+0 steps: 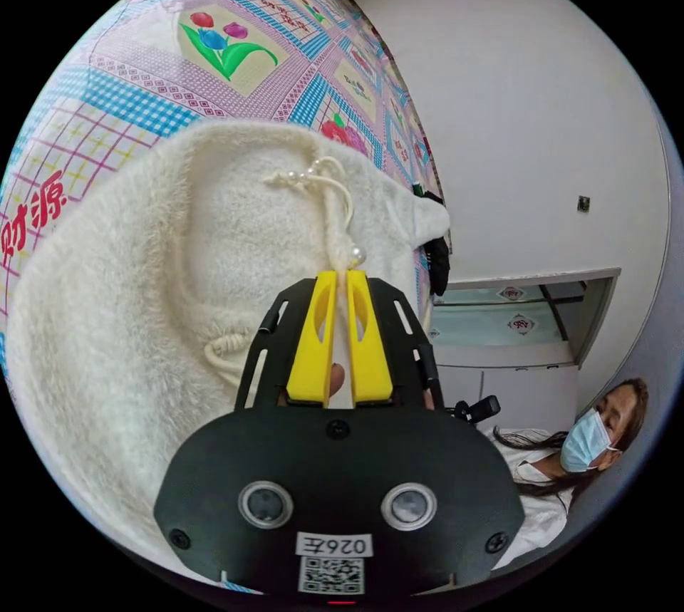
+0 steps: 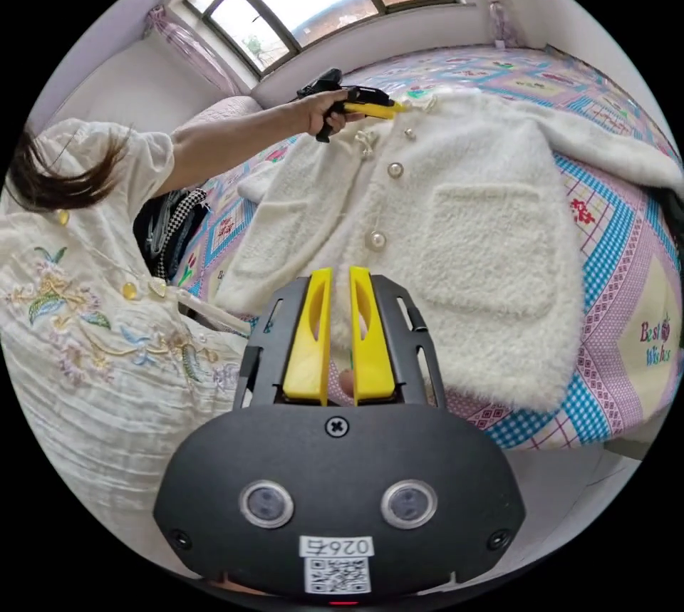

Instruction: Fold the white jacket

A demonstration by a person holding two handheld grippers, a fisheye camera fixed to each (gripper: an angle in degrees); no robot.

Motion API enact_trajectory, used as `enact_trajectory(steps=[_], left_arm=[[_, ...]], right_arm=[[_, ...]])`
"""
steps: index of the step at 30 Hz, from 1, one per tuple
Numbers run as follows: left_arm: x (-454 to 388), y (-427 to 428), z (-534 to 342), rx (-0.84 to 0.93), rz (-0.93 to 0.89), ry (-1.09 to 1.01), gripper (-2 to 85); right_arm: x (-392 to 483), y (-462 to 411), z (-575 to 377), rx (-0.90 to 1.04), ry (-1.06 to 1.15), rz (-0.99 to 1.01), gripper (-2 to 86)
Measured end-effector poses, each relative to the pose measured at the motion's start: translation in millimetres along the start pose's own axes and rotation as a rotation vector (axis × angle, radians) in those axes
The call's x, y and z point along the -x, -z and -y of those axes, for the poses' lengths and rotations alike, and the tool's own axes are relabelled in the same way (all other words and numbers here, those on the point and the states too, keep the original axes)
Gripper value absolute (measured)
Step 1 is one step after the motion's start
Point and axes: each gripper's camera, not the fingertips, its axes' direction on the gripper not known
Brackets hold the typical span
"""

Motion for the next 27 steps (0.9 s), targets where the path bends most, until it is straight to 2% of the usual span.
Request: enact_trajectory(steps=[3, 4, 6, 10, 11, 16, 22, 27], left_arm=[[-1, -12, 0, 0.068, 0.032, 0.009, 2.9], [-1, -17, -2, 0.115, 0.001, 0.008, 3.6], [-5, -16, -7, 0.162, -0.057, -0.030, 4.8], [-36, 4, -33, 0.208, -0.097, -0.173, 9.9], [-42, 8, -38, 0.204, -0.064, -0.190, 10.4], [-86, 8, -75, 0.169, 0.439, -0.312, 14.2], [-83, -11, -89, 0.080, 0.498, -0.278, 16.6], [-94, -57, -88, 0.191, 0.638, -0.300, 18.3]], right_arm=[[-22, -33, -2, 0.139, -0.010, 0.058, 5.1], [-29, -43, -5, 0.168, -0.027, 0.135, 5.5], [-33, -37, -9, 0.123, -0.069, 0.189, 5.6], [-24, -3, -13, 0.008, -0.051, 0.107, 5.1], [-22, 5, -13, -0.021, -0.042, 0.100, 5.3], [-6, 9, -2, -0.042, 0.035, 0.091, 6.2], [13, -29, 12, 0.041, 0.062, 0.107, 6.7], [26, -59, 20, 0.109, 0.067, 0.128, 8.9]])
